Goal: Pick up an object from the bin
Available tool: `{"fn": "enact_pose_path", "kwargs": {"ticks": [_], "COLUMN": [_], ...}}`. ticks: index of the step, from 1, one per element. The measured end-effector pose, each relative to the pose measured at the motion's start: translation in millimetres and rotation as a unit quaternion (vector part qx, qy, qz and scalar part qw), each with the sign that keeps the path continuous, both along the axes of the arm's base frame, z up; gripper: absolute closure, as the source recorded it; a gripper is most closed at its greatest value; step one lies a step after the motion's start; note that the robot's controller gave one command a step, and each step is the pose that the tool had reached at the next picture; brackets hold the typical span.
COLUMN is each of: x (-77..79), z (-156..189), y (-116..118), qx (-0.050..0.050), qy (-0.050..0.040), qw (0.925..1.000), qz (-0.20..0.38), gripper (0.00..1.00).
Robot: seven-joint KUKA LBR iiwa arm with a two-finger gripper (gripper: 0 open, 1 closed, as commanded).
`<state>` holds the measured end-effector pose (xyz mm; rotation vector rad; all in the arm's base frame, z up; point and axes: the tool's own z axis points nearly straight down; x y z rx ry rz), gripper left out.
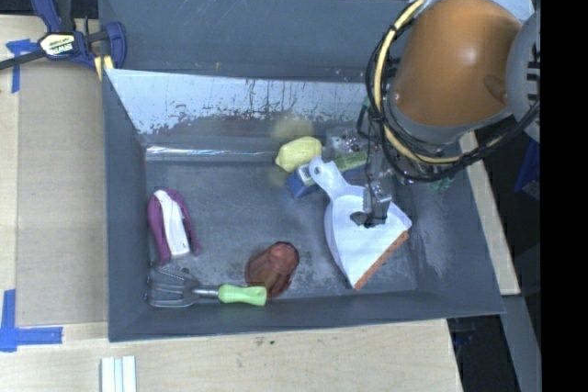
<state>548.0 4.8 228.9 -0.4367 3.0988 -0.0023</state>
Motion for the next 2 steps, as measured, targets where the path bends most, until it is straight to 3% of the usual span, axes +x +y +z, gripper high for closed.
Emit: {"fn": "enact_pose_path", "kwargs": {"ticks": [1, 2], "x": [2.9, 2.0], "z": [-12, -40], "y": [11, 2], "qx": [0.001, 0.001], "qy": [0.0019, 0.0], "qw": [0.999, 0.997], "qz": [-0.045, -0.078], "gripper": [0.0, 0.0]}}
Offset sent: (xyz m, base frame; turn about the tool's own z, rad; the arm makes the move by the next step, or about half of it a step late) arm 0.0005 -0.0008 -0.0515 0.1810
